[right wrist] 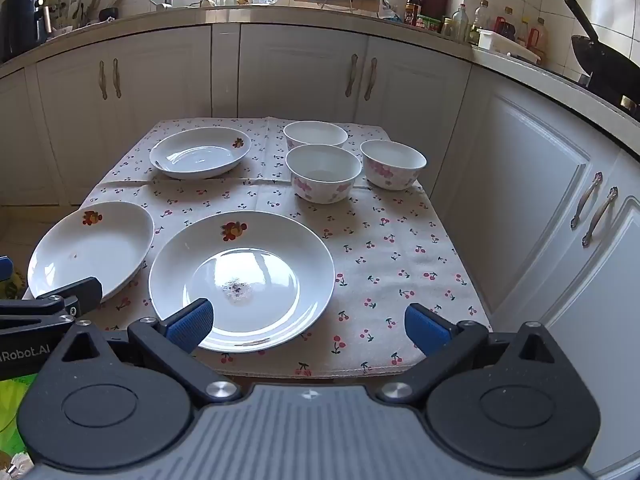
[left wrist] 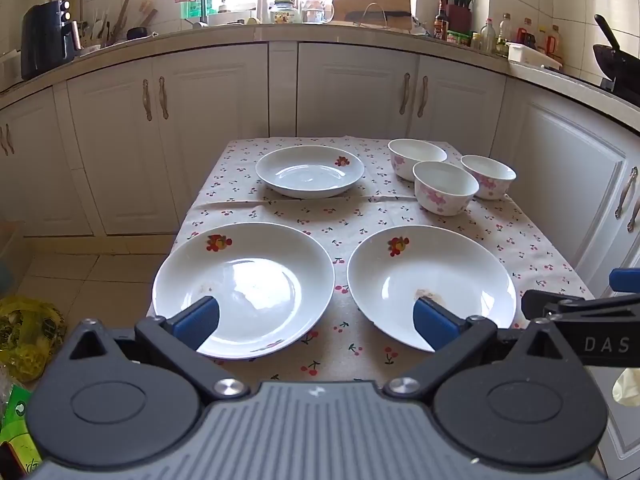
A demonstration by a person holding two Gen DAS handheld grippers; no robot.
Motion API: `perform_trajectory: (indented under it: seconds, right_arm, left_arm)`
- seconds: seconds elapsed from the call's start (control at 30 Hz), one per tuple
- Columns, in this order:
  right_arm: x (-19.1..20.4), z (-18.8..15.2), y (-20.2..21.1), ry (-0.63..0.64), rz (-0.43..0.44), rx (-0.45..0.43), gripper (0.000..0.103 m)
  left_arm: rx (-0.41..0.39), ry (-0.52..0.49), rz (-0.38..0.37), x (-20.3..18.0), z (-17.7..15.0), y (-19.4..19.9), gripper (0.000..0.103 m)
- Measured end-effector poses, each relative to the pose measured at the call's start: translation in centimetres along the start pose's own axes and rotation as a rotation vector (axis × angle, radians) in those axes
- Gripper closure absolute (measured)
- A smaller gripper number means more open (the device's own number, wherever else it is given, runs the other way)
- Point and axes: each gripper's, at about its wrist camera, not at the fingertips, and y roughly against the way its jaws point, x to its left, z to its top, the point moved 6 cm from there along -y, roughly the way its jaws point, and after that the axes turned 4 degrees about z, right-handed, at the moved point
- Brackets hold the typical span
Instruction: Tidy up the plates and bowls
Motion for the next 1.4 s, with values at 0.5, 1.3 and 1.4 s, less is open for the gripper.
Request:
perform_trajectory:
  seconds: [0.5, 1.3, 1.4]
  right_arm:
    - [-0.05, 0.47, 0.68, 0.002, 0.003, -0.005, 0.000]
    - [0.13, 0.58, 0.84, 0.002, 0.002, -0.018, 0.000]
    - [0.11, 0.60, 0.89, 0.002, 0.003, -0.019, 0.000]
  left_arm:
    - [-0.014, 0.004, -0.002, 0.07, 0.46, 0.65, 0.001]
    - [-0.023, 0.010, -0.004, 0.24, 0.61, 0.76, 0.001]
    - [-0.023, 0.011, -0.002, 0.25, 0.57, 0.85, 0.001]
